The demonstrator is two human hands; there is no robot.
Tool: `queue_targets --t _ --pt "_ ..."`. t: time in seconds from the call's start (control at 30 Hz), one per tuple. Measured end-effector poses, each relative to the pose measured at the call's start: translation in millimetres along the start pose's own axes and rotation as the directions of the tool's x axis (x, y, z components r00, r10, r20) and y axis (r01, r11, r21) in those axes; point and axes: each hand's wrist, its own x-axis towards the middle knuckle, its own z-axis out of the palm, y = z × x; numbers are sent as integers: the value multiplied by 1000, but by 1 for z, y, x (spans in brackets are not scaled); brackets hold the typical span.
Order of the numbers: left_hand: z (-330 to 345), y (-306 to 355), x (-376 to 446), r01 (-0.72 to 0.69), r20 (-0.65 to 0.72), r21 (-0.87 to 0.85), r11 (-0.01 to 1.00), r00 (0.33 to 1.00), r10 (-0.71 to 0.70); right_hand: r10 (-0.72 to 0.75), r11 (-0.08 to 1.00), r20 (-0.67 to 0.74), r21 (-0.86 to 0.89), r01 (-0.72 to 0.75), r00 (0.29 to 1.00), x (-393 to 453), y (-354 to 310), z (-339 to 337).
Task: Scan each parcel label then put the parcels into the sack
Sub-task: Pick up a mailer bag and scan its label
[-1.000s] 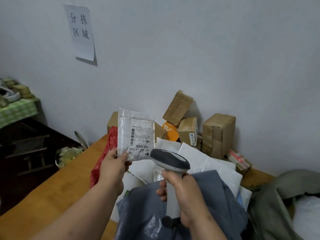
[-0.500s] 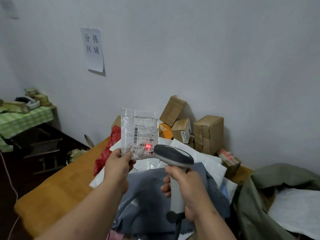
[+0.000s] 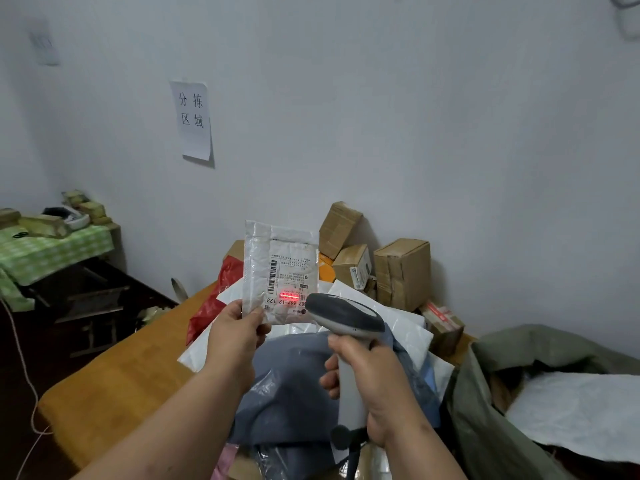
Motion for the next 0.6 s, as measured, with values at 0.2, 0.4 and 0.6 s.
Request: queue_targets --t 0.2,0.4,0.6 --pt "0 2 -21 13 20 0 1000 1000 -13 3 1000 -35 9 -3 999 -18 -2 -8" --pt "23 -1 -30 48 155 10 999 987 -49 6 1000 -168 23 -2 986 -38 -9 -31" --pt "58 -21 -36 126 346 99 987 926 -153 12 995 -444 90 32 896 -56 -2 -61"
